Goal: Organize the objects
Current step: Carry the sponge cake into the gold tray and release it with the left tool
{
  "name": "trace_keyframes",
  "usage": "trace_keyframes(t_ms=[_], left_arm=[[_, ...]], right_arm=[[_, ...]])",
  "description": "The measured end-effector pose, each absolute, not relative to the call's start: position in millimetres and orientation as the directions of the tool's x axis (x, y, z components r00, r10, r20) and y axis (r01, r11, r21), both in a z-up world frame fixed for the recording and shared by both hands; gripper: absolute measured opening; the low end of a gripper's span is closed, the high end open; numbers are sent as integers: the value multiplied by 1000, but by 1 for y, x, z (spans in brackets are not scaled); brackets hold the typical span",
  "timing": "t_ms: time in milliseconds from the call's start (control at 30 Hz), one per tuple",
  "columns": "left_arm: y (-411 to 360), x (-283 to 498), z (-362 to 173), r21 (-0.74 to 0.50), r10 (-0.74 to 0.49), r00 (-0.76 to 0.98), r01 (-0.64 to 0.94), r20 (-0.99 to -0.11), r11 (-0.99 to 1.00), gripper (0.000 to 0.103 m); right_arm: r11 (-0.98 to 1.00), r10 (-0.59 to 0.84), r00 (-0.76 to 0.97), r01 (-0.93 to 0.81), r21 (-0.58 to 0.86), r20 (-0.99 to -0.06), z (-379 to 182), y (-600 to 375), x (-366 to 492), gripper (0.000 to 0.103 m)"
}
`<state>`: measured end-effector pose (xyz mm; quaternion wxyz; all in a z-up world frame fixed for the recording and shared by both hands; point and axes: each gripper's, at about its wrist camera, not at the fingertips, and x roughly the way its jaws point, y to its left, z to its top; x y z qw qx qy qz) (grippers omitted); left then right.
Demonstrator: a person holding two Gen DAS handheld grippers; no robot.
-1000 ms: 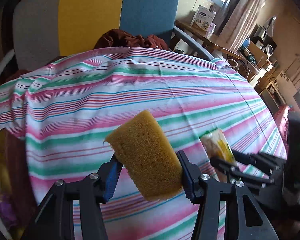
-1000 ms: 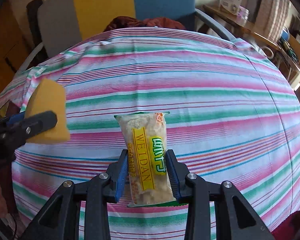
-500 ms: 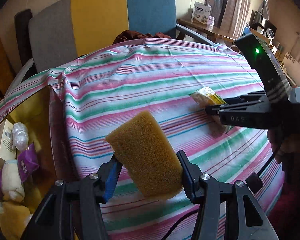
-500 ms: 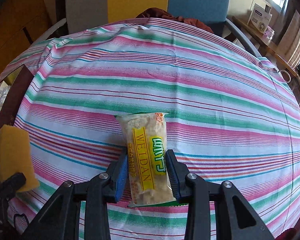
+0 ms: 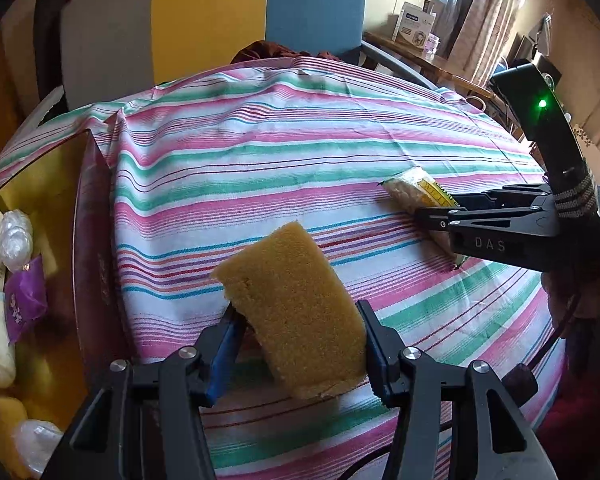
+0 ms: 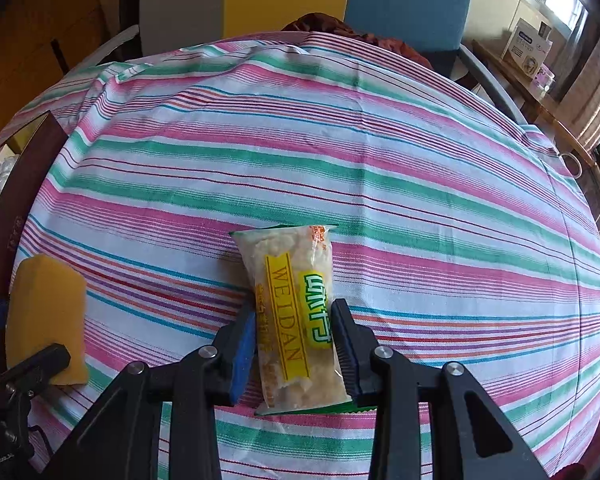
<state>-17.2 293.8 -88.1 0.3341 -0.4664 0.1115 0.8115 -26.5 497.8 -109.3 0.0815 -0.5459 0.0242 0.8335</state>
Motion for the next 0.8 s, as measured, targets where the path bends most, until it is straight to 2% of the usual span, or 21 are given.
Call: trace_keyframes(t_ms=[333,800], left_arm=[[291,1,-74,-59,435,-409,-670,-802,-740,54],[239,32,14,14,503,-571,-669,-649,-743,54]], right_arm=[[-986,106,-386,-162,-45,-916,-114,498,-26,39],[-985,137,-396,-149,-84,-908,-116,494,-26,39]])
